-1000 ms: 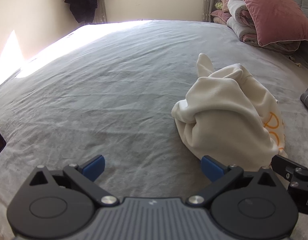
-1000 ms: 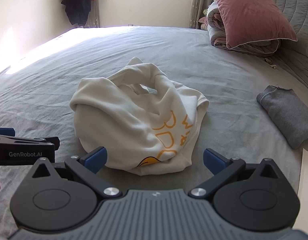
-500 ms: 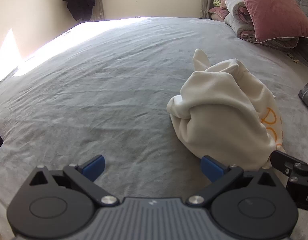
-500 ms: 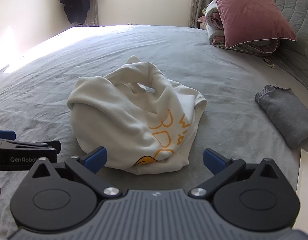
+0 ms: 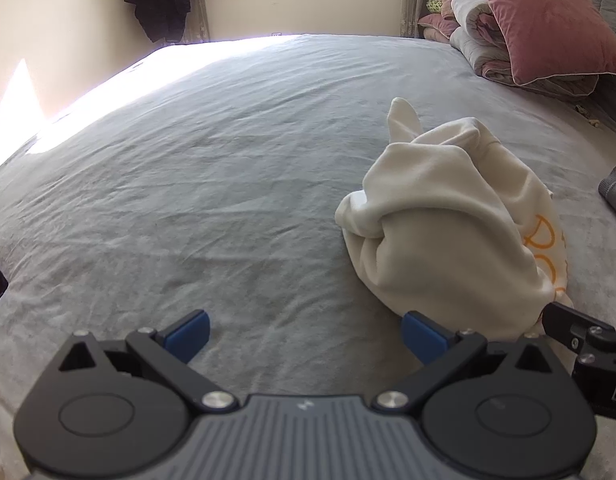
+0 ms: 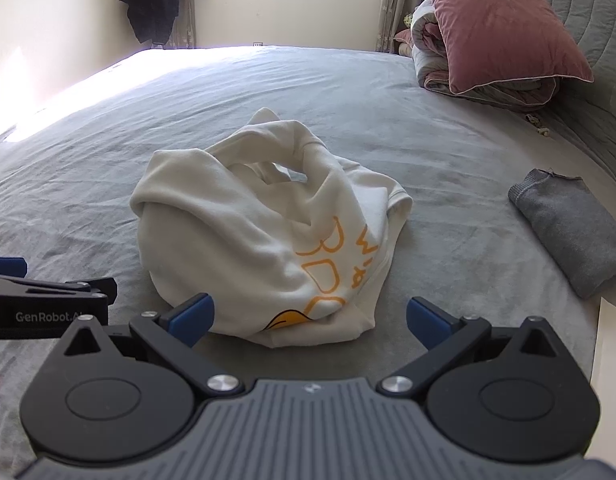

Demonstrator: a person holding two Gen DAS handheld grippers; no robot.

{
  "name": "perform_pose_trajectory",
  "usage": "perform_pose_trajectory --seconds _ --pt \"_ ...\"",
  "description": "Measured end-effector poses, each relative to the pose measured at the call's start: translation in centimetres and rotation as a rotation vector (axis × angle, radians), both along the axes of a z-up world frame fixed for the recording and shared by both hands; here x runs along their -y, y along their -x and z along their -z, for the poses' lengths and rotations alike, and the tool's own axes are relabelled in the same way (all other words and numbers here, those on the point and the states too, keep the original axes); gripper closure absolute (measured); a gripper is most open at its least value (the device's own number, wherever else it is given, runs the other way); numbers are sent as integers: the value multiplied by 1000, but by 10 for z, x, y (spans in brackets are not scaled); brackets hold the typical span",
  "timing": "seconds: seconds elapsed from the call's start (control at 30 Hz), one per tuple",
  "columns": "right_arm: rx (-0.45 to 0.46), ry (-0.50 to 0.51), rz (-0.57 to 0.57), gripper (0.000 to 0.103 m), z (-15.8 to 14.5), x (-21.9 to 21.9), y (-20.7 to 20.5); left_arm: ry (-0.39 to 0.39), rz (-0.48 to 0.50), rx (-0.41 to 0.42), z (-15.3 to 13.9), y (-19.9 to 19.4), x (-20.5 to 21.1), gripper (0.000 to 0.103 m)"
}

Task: Fold clothes
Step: 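Approach the crumpled white sweatshirt with both grippers open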

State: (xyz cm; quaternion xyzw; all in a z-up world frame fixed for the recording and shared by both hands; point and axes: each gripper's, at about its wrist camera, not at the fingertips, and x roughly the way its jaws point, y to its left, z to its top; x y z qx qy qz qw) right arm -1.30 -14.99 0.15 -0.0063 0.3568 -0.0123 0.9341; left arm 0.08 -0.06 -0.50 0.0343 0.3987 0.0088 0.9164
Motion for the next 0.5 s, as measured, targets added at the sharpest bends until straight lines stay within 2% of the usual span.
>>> perform_pose_trajectory --seconds 0.5 --pt "-24 7 7 0 4 4 -2 -8 0 -16 2 -1 4 1"
